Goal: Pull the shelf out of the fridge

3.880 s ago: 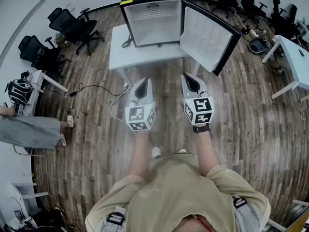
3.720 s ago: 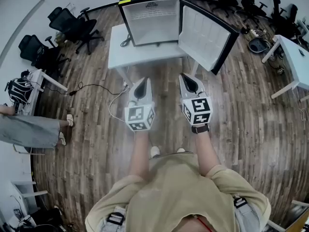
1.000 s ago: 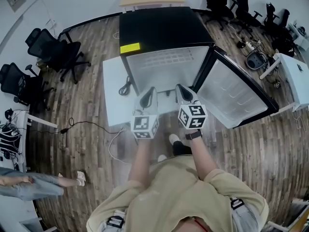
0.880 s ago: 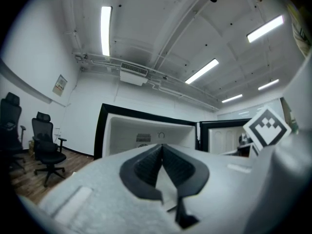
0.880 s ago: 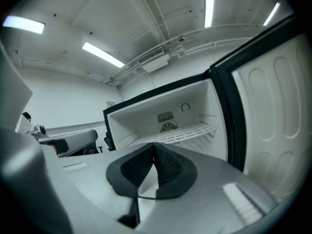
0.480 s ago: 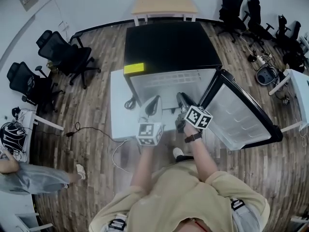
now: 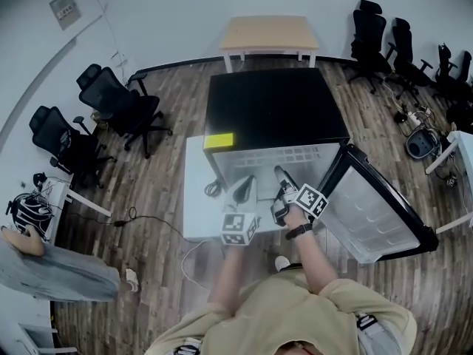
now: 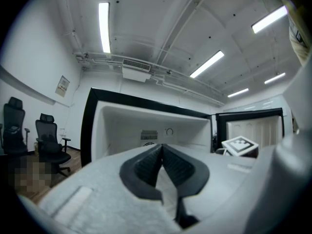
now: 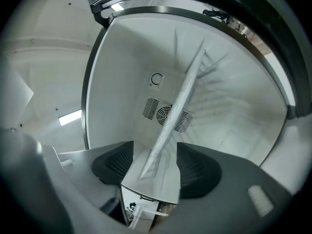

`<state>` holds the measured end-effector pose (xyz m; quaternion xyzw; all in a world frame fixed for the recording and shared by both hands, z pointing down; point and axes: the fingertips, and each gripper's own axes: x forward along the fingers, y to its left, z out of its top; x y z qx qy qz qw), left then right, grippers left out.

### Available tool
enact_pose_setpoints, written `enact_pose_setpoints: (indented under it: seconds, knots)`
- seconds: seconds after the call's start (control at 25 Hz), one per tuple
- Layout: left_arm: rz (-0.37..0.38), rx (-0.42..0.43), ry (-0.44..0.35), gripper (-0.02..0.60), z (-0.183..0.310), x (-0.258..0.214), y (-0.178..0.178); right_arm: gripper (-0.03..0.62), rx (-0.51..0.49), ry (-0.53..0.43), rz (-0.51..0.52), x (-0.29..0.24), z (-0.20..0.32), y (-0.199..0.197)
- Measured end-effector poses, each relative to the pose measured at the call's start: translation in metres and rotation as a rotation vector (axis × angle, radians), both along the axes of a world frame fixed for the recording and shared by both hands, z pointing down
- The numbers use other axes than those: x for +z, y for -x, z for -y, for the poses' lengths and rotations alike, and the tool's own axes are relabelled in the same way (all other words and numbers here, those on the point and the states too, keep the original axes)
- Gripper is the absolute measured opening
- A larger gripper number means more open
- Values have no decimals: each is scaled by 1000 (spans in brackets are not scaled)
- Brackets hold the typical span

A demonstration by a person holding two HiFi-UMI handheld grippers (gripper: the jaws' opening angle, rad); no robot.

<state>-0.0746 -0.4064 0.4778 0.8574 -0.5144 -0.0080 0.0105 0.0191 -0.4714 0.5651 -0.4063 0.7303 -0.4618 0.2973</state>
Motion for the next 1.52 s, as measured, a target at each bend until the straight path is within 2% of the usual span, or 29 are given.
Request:
enact_pose_setpoints:
  seconds: [0.32,0.76,1.0,1.36,1.52]
  knots:
    - [-7,-2,-17,0,6,-6,0,273,11,19,155,-3,29,2]
    - [-20,-28,-26,0,16,-9,12,230,18,59,242,9,50,-2]
    - [-26,10,-58,0,15,-14,1,213,13,69,304,9,63,4]
    - [-22,2,-60,0,13,-13,1,114,-15,76,407,12,70,17]
    - [-29,9,-63,0,11,-13,-5,35,2,96,417,18,71,15]
